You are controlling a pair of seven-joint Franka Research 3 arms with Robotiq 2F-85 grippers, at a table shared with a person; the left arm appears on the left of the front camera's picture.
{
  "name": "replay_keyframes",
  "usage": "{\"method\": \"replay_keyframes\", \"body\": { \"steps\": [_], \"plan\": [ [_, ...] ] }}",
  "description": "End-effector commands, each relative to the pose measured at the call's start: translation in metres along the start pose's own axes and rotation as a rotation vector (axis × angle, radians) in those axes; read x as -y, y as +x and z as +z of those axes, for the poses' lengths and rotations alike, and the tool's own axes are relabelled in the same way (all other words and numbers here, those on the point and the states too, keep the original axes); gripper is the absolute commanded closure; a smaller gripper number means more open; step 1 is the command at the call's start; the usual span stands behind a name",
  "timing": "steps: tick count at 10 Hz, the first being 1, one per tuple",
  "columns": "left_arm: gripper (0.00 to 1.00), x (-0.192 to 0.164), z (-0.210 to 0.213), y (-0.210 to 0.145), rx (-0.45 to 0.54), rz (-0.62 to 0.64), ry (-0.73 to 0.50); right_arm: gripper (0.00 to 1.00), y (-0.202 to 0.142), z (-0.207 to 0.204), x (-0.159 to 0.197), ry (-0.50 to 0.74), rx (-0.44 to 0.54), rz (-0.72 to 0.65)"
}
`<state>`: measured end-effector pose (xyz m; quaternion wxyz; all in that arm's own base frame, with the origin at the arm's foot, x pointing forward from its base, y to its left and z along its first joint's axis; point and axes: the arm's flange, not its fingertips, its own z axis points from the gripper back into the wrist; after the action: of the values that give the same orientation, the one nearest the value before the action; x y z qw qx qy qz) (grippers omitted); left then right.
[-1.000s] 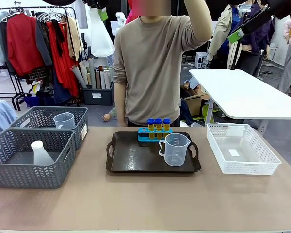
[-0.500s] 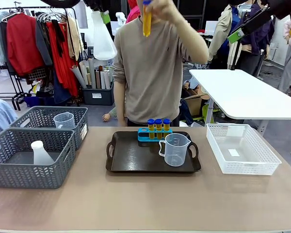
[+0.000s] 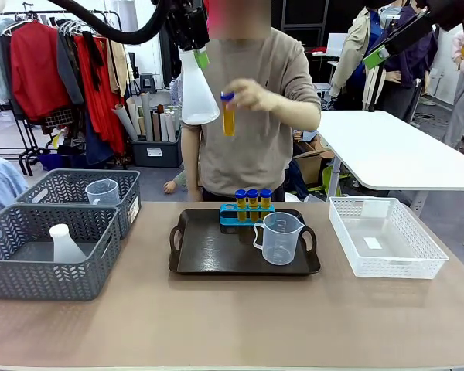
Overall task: Prepare the laboratory tools.
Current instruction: Pick up one Small flask and place it on the Handle tray.
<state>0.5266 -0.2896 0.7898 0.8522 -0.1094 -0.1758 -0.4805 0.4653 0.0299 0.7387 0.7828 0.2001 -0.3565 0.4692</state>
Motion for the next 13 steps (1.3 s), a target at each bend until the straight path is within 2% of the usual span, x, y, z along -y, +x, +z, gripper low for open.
{"method": "replay_keyframes", "body": {
  "steps": [1, 4, 5, 8, 9, 13],
  "plan": [
    [1.00, 0.006, 0.009, -0.031, 0.020, 0.038, 0.007, 0.00, 0.000, 0.001, -0.001, -0.001, 0.001, 0.004],
    [1.00, 0.003, 0.013, -0.038, 0.001, 0.052, 0.010, 0.00, 0.000, 0.001, -0.001, -0.001, 0.001, 0.004],
    [1.00, -0.008, 0.021, -0.016, 0.005, 0.033, 0.028, 0.00, 0.000, 0.001, -0.001, -0.001, 0.001, 0.004],
    [1.00, -0.008, 0.021, -0.018, -0.004, 0.037, 0.029, 0.00, 0.000, 0.001, -0.001, -0.001, 0.001, 0.004],
    [1.00, -0.004, 0.021, -0.020, -0.017, -0.003, 0.034, 0.00, 0.000, 0.001, -0.001, -0.001, 0.001, 0.004],
    [1.00, 0.004, -0.043, -0.008, -0.019, -0.117, 0.002, 0.00, 0.000, 0.001, -0.001, -0.001, 0.001, 0.004]
  ]
}}
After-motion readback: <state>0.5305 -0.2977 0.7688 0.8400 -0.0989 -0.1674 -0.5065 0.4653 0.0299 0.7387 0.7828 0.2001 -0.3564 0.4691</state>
